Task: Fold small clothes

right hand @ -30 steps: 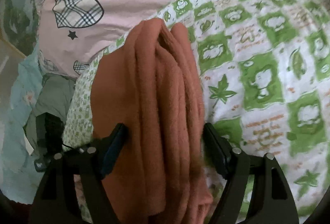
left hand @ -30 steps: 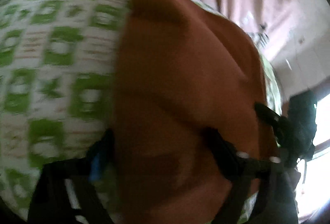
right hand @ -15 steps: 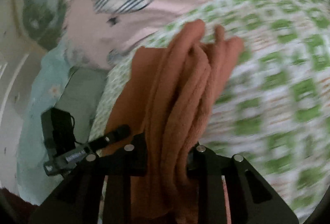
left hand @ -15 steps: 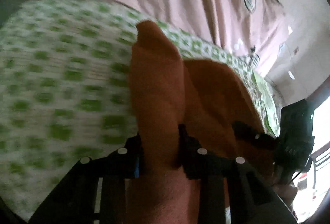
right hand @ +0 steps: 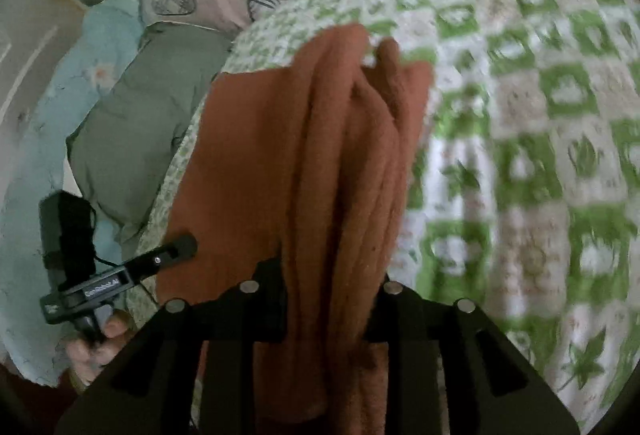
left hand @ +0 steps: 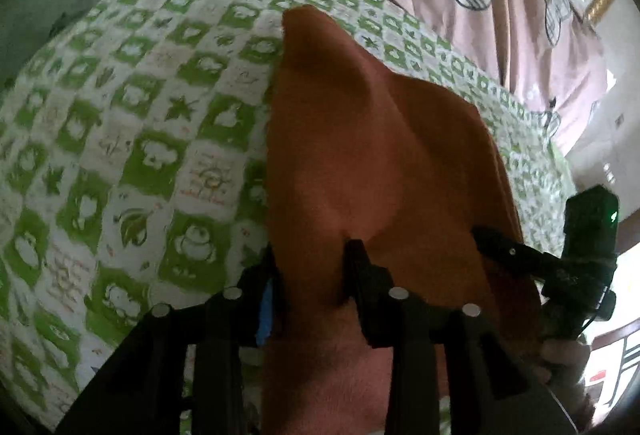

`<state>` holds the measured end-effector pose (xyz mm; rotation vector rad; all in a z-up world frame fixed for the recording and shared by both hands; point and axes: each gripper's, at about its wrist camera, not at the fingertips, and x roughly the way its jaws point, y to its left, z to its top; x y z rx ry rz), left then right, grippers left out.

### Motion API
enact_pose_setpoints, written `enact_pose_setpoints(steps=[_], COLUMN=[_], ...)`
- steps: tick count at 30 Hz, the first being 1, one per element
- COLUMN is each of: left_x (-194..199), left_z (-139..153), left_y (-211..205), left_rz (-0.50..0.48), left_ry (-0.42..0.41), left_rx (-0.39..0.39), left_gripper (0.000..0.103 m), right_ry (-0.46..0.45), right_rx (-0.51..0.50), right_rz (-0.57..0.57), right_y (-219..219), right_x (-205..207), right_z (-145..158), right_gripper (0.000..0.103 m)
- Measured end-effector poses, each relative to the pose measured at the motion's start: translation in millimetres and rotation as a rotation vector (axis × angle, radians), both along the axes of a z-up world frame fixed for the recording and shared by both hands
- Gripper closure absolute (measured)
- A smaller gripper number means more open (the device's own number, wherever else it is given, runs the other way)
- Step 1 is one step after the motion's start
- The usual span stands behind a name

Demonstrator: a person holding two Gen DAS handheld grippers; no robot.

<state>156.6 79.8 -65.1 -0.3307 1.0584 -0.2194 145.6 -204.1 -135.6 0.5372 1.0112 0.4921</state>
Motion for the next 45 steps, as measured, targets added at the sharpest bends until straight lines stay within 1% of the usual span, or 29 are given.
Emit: enact_pose_setpoints(steps=[1, 3, 4, 6, 8, 10, 12, 14, 15, 17, 18, 19, 20, 22, 23, 24, 26, 27, 28, 30, 32, 36, 39, 41, 42, 45], left_x=[-0.6, -2.5, -2.7, 2.5, 8.9, 19.0, 30.9, 42.3, 48.8, 59.1, 65.1, 70.3, 74.4, 77.2, 76.6, 76.4, 78.1, 80.8, 83.7, 85.9, 86.6, 97.9, 119.9, 142.1, 149.2, 169.0], left_z=[4.0, 13.1, 18.4, 25.3, 31.0, 31.6, 31.8, 29.5, 27.3, 21.6, 18.6, 16.7, 16.3, 20.3, 23.7, 25.4, 21.1, 15.9, 10.3, 2.0, -0.4, 3.6, 4.7, -0.1, -2.2, -8.2], left_y=[1.7, 1.1, 2.8, 3.9, 6.5, 7.4, 6.9, 5.8, 5.5, 4.7, 3.7, 2.7, 1.6, 0.0, -0.7, -1.6, -4.9, -6.1, -5.8, -3.3, -1.0, 0.4, -0.8, -2.6, -2.5, -0.1], left_rz=[0.001, 0.007, 0.008, 0.011, 0.014, 0.004, -0.01, -0.015, -0.014, -0.018, -0.019, -0.015, -0.016, -0.018, -0.019, -0.016, -0.009, 0.0, 0.007, 0.018, 0.024, 0.038, 0.05, 0.066, 0.072, 0.095], left_ry=[-0.007, -0.043, -0.057, -0.077, -0.097, -0.093, -0.091, -0.086, -0.079, -0.063, -0.054, -0.05, -0.051, -0.064, -0.078, -0.089, -0.081, -0.067, -0.05, -0.032, -0.03, -0.044, -0.052, -0.042, -0.038, -0.015], left_rx=[0.014, 0.057, 0.077, 0.097, 0.116, 0.113, 0.103, 0.1, 0.095, 0.065, 0.056, 0.054, 0.055, 0.053, 0.052, 0.06, 0.086, 0.101, 0.102, 0.081, 0.071, 0.086, 0.095, 0.122, 0.132, 0.174], left_gripper=[0.058, 0.056, 0.049, 0.034, 0.034, 0.032, 0.032, 0.032, 0.032, 0.032, 0.032, 0.034, 0.034, 0.043, 0.043, 0.043, 0.043, 0.044, 0.045, 0.046, 0.046, 0.046, 0.048, 0.049, 0.051, 0.051], right_ry=[0.003, -0.003, -0.008, -0.044, -0.076, -0.103, -0.135, -0.152, -0.147, -0.099, -0.078, -0.068, -0.09, -0.163, -0.202, -0.214, -0.186, -0.165, -0.141, -0.089, -0.067, -0.086, -0.089, -0.085, -0.085, -0.058], right_rx=[-0.012, -0.044, -0.058, -0.084, -0.095, -0.112, -0.128, -0.138, -0.147, -0.185, -0.189, -0.178, -0.163, -0.115, -0.088, -0.088, -0.107, -0.131, -0.147, -0.139, -0.131, -0.125, -0.128, -0.135, -0.138, -0.147], right_rz=[-0.012, -0.024, -0.034, -0.064, -0.076, -0.078, -0.075, -0.069, -0.063, -0.045, -0.039, -0.029, -0.034, -0.048, -0.064, -0.089, -0.114, -0.119, -0.123, -0.132, -0.149, -0.185, -0.179, -0.172, -0.172, -0.149], right_y=[-4.5, -11.5, -14.5, -18.3, -20.4, -17.8, -11.7, -2.6, 2.1, 13.2, 16.8, 17.9, 16.1, 9.2, 2.9, -2.5, -9.0, -10.0, -11.0, -14.5, -18.1, -22.6, -22.1, -19.3, -18.7, -16.4], right_x=[-2.2, -6.9, -6.8, -8.8, -2.5, 14.3, 36.6, 56.0, 66.1, 89.0, 95.0, 98.4, 95.9, 82.7, 73.3, 67.2, 67.4, 71.0, 74.8, 82.9, 85.6, 80.5, 80.6, 83.6, 85.3, 92.0], right_z=[2.5, 9.3, 14.3, 28.9, 42.5, 53.1, 60.7, 61.5, 58.9, 47.5, 42.4, 41.2, 46.5, 63.4, 72.2, 76.3, 69.8, 61.3, 51.2, 29.9, 18.2, 18.6, 20.1, 19.0, 18.9, 16.8], right_gripper=[0.069, 0.066, 0.062, 0.059, 0.058, 0.058, 0.058, 0.058, 0.058, 0.058, 0.066, 0.093, 0.092, 0.093, 0.093, 0.093, 0.093, 0.093, 0.093, 0.093, 0.093, 0.093, 0.093, 0.093, 0.093, 0.092])
